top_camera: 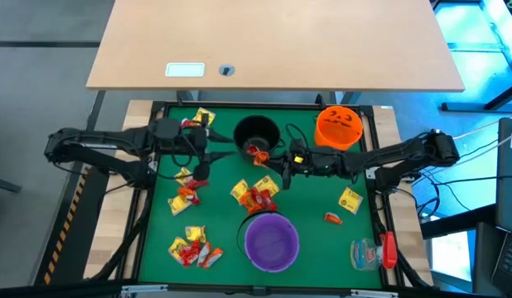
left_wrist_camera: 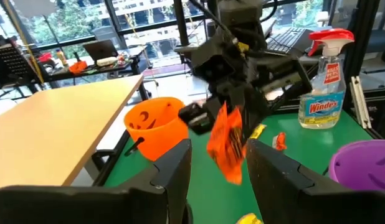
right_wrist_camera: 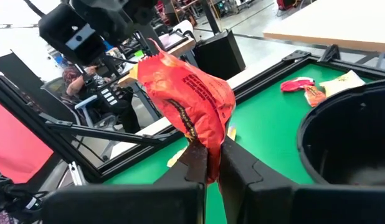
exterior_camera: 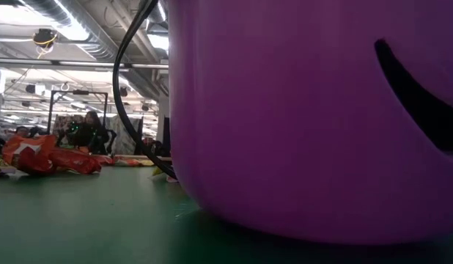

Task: Sort candy
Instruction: Put the orange candy into the orange bucket

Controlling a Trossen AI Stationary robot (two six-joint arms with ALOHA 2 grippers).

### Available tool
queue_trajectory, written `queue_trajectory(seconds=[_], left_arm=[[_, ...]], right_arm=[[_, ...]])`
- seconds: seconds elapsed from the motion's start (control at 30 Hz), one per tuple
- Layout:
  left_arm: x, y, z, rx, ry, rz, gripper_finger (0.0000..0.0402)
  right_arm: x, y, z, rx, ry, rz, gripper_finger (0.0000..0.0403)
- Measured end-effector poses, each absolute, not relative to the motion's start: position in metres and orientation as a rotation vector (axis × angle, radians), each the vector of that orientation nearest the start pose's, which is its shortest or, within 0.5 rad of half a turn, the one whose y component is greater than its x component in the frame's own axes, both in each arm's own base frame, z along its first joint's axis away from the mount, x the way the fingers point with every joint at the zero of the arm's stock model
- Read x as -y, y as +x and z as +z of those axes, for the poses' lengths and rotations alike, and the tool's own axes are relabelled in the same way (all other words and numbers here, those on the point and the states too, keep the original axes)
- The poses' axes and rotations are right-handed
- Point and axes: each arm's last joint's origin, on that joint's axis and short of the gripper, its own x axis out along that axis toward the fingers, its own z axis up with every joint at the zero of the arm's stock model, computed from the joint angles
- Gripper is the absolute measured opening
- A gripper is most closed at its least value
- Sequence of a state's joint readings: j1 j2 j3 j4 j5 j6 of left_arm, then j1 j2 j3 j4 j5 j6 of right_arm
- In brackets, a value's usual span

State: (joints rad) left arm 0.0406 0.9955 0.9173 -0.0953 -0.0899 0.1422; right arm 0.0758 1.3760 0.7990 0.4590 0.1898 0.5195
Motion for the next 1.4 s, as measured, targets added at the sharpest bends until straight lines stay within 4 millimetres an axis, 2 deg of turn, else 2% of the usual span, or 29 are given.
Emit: queue_trajectory(seconds=[0.2,0.43,0.57,0.67,0.8,0.93,1.2,1.3,1.4], left_arm=[[-0.011,0.207,0.353,-0.183,0.147,0.122,0.0146],[-0.017,0.187,0.318,-0.167,0.071,0.180,0.0146],[-0.016,0.175,0.300,-0.113,0.030,0.188,0.0146],[-0.016,0.169,0.290,-0.094,0.009,0.204,0.0146],[-0.017,0.165,0.281,-0.104,0.007,0.231,0.0146],[-0.017,0.165,0.280,-0.105,0.007,0.241,0.0146],[-0.017,0.166,0.282,-0.085,0.003,0.241,0.0146],[-0.017,0.166,0.282,-0.083,-0.014,0.242,0.0146],[-0.017,0.166,0.282,-0.083,-0.016,0.242,0.0146]], right_arm=[[-0.012,0.273,0.288,-0.133,0.456,-0.195,0.0021],[0.000,0.218,0.304,-0.227,0.423,-0.454,0.0021],[0.016,0.184,0.302,-0.288,0.439,-0.700,0.0021],[0.031,0.167,0.295,-0.365,0.462,-0.839,0.0021],[0.050,0.153,0.286,-0.485,0.512,-0.928,0.0021],[0.066,0.140,0.279,-0.575,0.572,-1.015,0.0021],[0.086,0.119,0.272,-0.683,0.635,-1.155,0.0024],[0.089,0.117,0.271,-0.697,0.657,-1.127,0.0046],[0.090,0.117,0.271,-0.697,0.676,-1.114,0.0088]])
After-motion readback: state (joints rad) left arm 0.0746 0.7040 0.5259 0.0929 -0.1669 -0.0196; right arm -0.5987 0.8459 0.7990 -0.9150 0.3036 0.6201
